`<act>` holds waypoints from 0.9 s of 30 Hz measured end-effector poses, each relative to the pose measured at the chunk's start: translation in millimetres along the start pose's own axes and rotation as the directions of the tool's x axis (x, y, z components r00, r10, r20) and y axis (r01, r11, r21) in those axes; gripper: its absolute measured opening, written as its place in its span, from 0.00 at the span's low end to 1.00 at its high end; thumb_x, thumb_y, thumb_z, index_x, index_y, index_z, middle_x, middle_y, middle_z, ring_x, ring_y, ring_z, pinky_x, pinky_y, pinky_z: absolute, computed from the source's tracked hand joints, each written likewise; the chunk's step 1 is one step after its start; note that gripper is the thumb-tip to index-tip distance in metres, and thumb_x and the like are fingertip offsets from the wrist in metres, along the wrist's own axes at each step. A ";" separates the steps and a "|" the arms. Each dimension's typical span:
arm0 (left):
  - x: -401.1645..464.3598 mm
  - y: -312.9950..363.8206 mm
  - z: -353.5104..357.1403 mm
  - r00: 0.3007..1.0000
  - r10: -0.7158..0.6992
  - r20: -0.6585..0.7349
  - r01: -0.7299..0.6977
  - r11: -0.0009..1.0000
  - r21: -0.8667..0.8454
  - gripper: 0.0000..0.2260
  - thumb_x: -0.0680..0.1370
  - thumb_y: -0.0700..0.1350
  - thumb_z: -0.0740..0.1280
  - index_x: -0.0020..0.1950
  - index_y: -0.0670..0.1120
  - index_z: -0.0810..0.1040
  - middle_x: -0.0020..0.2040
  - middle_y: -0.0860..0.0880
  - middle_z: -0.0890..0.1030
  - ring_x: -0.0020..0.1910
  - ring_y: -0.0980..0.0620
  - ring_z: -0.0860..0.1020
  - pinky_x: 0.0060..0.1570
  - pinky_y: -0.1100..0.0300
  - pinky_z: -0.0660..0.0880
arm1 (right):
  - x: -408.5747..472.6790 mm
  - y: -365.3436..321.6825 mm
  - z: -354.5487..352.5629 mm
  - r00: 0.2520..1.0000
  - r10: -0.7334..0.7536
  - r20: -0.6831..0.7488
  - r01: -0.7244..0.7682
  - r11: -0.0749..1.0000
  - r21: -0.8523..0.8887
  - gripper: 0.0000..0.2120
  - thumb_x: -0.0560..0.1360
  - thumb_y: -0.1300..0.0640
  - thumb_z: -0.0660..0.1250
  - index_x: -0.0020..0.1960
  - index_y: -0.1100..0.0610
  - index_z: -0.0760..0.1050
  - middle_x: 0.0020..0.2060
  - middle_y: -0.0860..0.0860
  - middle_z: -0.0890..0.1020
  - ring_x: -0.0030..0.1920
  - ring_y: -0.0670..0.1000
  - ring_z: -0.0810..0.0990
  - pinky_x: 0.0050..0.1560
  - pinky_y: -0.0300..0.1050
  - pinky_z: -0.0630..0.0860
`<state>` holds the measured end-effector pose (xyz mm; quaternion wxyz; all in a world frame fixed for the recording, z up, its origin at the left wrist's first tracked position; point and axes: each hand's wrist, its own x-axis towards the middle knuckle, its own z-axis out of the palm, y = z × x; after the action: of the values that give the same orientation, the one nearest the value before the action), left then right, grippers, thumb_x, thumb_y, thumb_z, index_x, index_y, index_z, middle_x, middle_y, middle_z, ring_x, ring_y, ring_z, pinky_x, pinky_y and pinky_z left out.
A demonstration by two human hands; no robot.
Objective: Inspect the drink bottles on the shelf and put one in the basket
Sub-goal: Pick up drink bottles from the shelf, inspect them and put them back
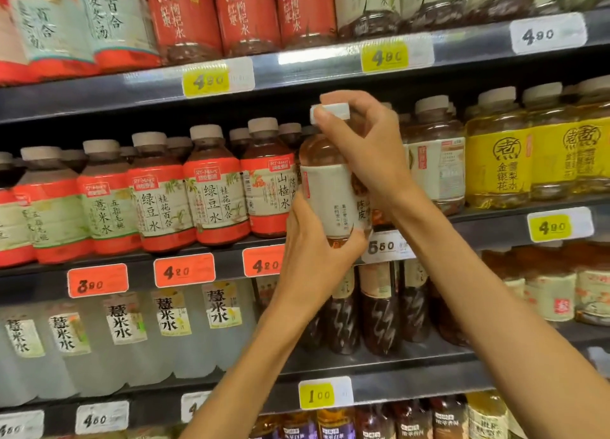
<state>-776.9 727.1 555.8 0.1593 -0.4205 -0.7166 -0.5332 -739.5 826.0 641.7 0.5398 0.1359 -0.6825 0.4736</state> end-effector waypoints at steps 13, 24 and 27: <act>10.3 -11.0 18.0 0.944 0.207 -0.258 -0.114 0.936 0.332 0.38 0.76 0.47 0.70 0.78 0.45 0.51 0.67 0.44 0.62 0.59 0.62 0.53 0.60 0.65 0.58 | -6.0 27.0 1.1 0.934 -0.344 -0.098 0.255 0.832 -0.492 0.13 0.76 0.55 0.69 0.51 0.65 0.75 0.46 0.56 0.77 0.49 0.55 0.76 0.50 0.49 0.74; 27.5 -10.9 26.8 0.938 0.191 -0.289 0.026 0.793 0.608 0.35 0.75 0.50 0.70 0.75 0.40 0.59 0.62 0.38 0.69 0.59 0.42 0.67 0.59 0.51 0.66 | -23.8 53.1 -24.1 0.927 -0.354 0.121 0.284 0.458 -0.842 0.11 0.73 0.56 0.71 0.55 0.57 0.80 0.54 0.50 0.83 0.69 0.55 0.70 0.69 0.53 0.57; 27.6 -10.1 27.7 0.938 0.188 -0.293 0.029 0.795 0.605 0.34 0.75 0.50 0.71 0.75 0.40 0.60 0.62 0.39 0.69 0.60 0.42 0.67 0.59 0.51 0.67 | -23.4 51.4 -28.7 0.930 -0.339 0.142 0.301 0.481 -0.824 0.14 0.73 0.56 0.71 0.58 0.58 0.79 0.58 0.52 0.81 0.70 0.55 0.70 0.70 0.51 0.56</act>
<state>-795.0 763.1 557.6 0.4273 -0.2804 -0.7915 -0.3351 -748.9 867.6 594.9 0.6306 -0.0218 -0.7757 -0.0140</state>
